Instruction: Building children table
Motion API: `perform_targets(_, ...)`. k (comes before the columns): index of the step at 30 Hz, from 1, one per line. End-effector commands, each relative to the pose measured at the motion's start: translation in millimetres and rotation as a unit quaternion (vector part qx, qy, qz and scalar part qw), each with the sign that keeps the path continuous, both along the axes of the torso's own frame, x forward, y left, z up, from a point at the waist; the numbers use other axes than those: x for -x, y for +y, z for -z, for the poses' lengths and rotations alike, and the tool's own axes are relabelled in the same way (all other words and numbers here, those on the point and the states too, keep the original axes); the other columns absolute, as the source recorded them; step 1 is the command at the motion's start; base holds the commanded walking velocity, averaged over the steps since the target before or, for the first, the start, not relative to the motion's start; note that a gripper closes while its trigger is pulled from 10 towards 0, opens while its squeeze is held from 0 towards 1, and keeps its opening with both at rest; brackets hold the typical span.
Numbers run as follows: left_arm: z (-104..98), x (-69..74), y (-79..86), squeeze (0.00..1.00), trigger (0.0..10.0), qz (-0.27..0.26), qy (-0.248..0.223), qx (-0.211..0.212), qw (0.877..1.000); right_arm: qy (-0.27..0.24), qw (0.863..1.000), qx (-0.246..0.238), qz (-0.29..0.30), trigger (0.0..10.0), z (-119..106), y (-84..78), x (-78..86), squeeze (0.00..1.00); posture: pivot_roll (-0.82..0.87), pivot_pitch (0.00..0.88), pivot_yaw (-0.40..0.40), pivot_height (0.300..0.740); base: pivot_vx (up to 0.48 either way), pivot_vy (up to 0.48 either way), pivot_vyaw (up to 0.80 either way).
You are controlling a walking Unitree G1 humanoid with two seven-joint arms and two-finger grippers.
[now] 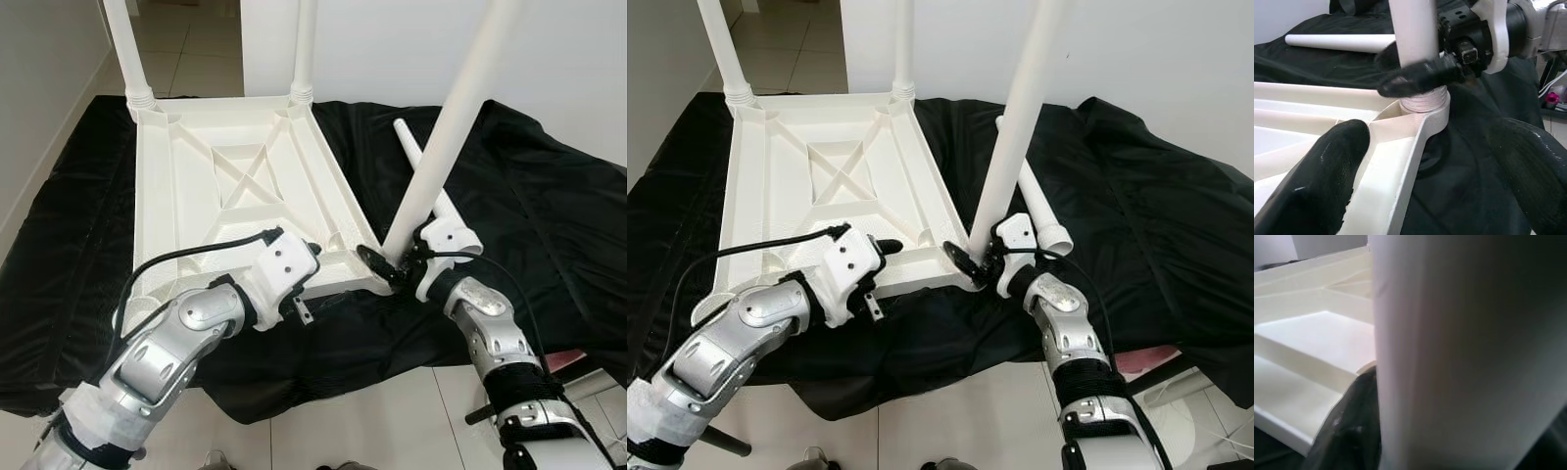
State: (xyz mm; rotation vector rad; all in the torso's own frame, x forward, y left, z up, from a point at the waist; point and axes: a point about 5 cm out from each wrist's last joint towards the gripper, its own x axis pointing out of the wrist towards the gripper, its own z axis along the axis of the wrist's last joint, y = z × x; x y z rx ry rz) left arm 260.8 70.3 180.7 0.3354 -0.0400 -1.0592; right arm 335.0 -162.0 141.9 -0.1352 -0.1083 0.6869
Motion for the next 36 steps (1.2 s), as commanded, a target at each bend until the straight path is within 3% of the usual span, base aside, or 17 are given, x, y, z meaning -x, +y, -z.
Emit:
perform_targets(1, 4, 5.2, -3.9, 0.0, 10.0, 0.048, 0.011, -0.015, 0.999, 0.011, 1.0, 0.014, -0.007, 0.0, 7, -0.2, 0.6, 0.0, 0.01, 0.068, -0.072, 0.74, 0.0, 0.0, 0.0)
perform_targets(4, 4, 5.0, -3.6, 0.0, 10.0, 0.047, 0.011, -0.015, 0.999, 0.01, 1.0, 0.014, -0.008, 0.0, 8, -0.5, 0.2, 0.0, 0.01, 0.068, -0.072, 0.74, 0.0, 0.0, 0.0)
perform_targets(5, 4, 4.8, -3.1, 0.0, 10.0, 0.046, 0.011, -0.015, 0.999, 0.01, 1.0, 0.012, -0.007, 1.3, 8, -1.1, 0.2, 0.0, 0.01, 0.068, -0.072, 0.74, 0.0, 0.0, 0.0)
perform_targets(6, 4, 4.1, -1.7, 0.0, 10.0, 0.045, 0.011, -0.017, 0.999, 0.01, 1.0, 0.01, -0.009, 10.0, 9, -1.5, 0.4, 0.0, 0.01, 0.069, -0.072, 0.74, 0.0, 0.0, 0.0)
perform_targets(14, 5, 2.6, 0.7, 0.0, 10.0, 0.043, 0.01, -0.022, 0.999, 0.02, 1.0, 0.001, 0.009, 10.0, 12, -6.1, 1.4, 0.0, 0.01, 0.071, -0.069, 0.74, 0.0, 0.0, 0.0)
perform_targets(19, 5, 3.0, 1.3, 0.0, 10.0, 0.043, 0.012, -0.023, 0.999, 0.023, 0.998, 0.003, 0.06, 10.0, 11, -10.2, 1.0, 0.0, 0.01, 0.076, -0.068, 0.74, 0.0, 0.0, 0.0)
perform_targets(27, 5, 2.7, 2.7, 0.0, 10.0, 0.043, 0.013, -0.025, 0.999, 0.013, 0.993, -0.001, 0.116, 10.0, 9, 5.1, 8.7, 0.0, 0.0, 0.082, -0.066, 0.74, 0.0, 0.0, 0.0)
perform_targets(32, 5, 2.4, 3.2, 0.0, 10.0, 0.046, 0.011, -0.028, 0.998, 0.026, 0.979, -0.042, 0.198, 10.0, 10, 12.7, 12.1, 0.0, 0.0, 0.081, -0.061, 0.74, 0.0, 0.0, 0.0)
perform_targets(33, 5, 2.4, 4.1, 0.0, 10.0, 0.048, 0.011, -0.031, 0.998, 0.026, 0.964, -0.054, 0.261, 10.0, 10, 12.1, 16.1, 0.0, 0.0, 0.078, -0.061, 0.74, 0.0, 0.0, 0.0)
perform_targets(34, 5, 2.4, 4.1, 0.0, 10.0, 0.048, 0.011, -0.031, 0.998, 0.026, 0.964, -0.054, 0.261, 10.0, 10, 12.1, 16.1, 0.0, 0.0, 0.078, -0.061, 0.74, 0.0, 0.0, 0.0)
perform_targets(36, 5, 2.5, 5.2, 0.0, 10.0, 0.049, 0.012, -0.034, 0.998, 0.032, 0.936, -0.07, 0.343, 10.0, 12, 13.4, 24.0, 0.0, 0.0, 0.077, -0.059, 0.74, 0.0, 0.0, 0.0)
